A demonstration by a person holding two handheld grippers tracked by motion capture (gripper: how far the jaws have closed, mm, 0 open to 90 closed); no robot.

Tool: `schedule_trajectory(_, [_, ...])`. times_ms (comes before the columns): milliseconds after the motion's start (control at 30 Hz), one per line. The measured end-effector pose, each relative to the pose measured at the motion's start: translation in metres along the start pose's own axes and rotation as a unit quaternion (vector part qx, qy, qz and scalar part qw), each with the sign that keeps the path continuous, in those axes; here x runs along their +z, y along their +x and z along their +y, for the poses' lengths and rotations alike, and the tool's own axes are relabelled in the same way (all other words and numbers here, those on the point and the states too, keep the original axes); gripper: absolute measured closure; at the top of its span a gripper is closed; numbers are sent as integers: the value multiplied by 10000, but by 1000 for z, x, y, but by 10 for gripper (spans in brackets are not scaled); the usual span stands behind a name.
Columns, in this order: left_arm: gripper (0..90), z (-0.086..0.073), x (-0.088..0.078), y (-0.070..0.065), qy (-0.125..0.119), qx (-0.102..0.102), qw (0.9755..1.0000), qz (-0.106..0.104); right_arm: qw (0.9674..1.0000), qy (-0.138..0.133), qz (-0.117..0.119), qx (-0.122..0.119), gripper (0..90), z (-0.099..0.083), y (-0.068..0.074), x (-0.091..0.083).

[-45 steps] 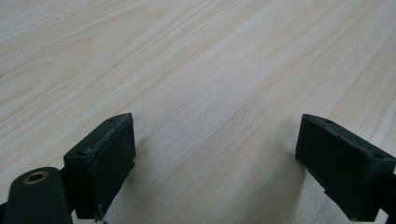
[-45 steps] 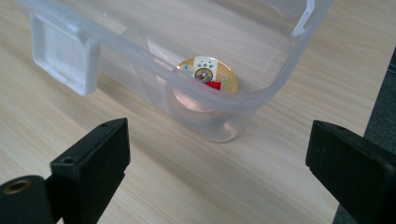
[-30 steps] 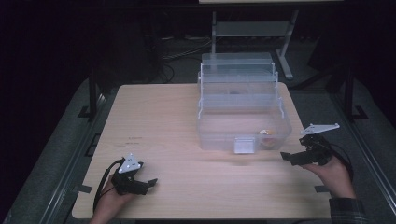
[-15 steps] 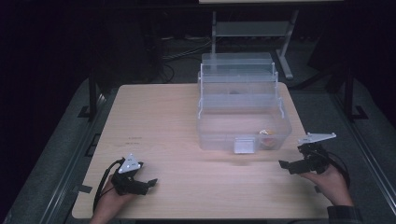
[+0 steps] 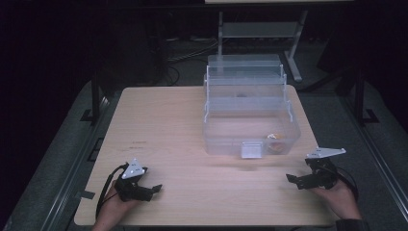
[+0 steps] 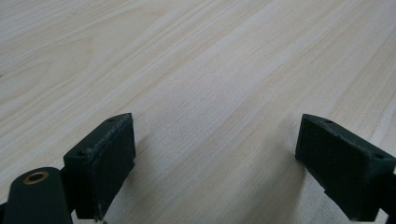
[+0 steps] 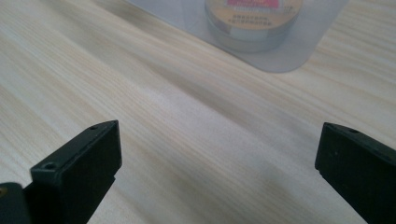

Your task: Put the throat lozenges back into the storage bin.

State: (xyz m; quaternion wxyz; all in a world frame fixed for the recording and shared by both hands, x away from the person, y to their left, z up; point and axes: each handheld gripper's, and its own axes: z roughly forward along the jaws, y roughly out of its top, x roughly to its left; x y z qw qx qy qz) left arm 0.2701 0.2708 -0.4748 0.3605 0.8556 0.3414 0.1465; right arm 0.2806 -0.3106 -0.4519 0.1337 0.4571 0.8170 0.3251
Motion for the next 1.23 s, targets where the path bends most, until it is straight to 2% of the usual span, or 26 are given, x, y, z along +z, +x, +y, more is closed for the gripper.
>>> schedule_trajectory(167, [113,0,0,0,0,-1,10000,1,9999,-139,-17,-16,2,-10,3,2])
schedule_trajectory(567, [113,0,0,0,6,23,10000,-4,9998,-105,-103,-121,0,-28,8,14])
schedule_trajectory(667, [113,0,0,0,6,24,10000,-4,9997,-129,-144,-159,0,-29,10,14])
schedule_trajectory(800, [113,0,0,0,6,23,10000,-5,9993,-290,-165,-188,0,-33,10,15])
schedule_trajectory(1233, [113,0,0,0,5,25,10000,-4,9993,-293,-171,-185,0,-33,10,15])
